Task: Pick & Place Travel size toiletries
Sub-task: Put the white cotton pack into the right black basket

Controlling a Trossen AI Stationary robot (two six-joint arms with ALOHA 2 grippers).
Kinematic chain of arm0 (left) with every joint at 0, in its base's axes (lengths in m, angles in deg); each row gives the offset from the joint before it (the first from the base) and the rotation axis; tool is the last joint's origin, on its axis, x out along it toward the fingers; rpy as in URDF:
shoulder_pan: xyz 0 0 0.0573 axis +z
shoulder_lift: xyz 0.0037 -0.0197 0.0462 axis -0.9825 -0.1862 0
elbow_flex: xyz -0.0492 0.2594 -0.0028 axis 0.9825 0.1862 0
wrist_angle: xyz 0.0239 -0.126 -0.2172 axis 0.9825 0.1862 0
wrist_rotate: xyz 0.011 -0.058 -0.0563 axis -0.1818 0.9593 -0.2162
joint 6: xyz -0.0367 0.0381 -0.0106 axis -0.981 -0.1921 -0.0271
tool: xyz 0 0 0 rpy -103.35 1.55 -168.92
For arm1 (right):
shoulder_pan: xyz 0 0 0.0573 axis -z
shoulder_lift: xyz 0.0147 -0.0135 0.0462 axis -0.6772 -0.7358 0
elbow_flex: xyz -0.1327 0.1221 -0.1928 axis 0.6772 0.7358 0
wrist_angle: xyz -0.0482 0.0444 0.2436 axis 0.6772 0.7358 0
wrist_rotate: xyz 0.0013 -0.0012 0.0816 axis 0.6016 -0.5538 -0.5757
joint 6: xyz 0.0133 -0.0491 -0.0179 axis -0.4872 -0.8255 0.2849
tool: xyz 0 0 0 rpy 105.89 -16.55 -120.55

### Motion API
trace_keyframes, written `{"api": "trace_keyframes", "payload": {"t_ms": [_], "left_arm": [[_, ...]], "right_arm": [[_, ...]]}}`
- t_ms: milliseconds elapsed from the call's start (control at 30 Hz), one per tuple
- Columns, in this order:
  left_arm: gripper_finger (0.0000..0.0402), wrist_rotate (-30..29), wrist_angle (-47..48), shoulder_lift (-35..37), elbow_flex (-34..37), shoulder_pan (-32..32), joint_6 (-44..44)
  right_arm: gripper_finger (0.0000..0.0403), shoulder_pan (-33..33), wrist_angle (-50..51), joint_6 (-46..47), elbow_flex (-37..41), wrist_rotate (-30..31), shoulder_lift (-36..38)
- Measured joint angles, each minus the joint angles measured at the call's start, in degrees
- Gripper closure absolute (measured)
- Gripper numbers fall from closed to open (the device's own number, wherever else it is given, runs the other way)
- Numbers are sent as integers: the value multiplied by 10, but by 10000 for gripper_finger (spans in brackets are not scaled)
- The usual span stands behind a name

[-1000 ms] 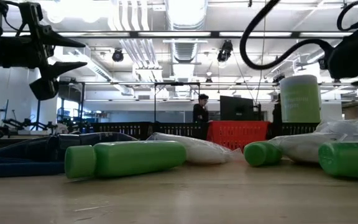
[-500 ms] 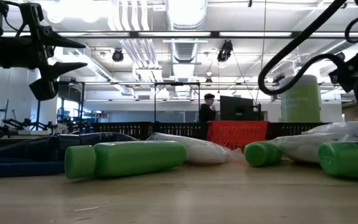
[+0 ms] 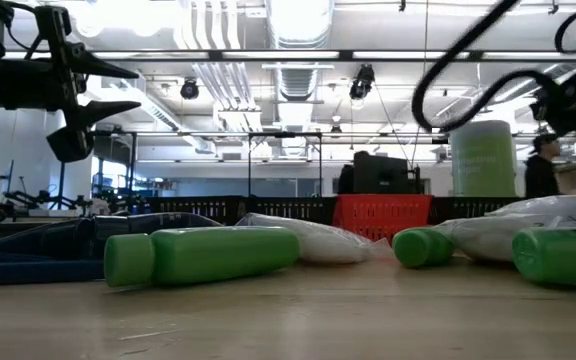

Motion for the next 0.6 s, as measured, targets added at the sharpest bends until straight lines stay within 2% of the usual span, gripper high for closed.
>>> {"api": "trace_keyframes", "payload": {"t_ms": [200,333,600], "left_arm": [[225,0,1,-2,-4,0,0],[225,0,0,-2,-6,0,3],[225,0,-1,-3,-7,0,-2]], "right_arm": [[387,-13,40,9,-45,0,3],[391,-18,92,30,-77,15,24],[394,-21,132,132,-99,131,129]]}}
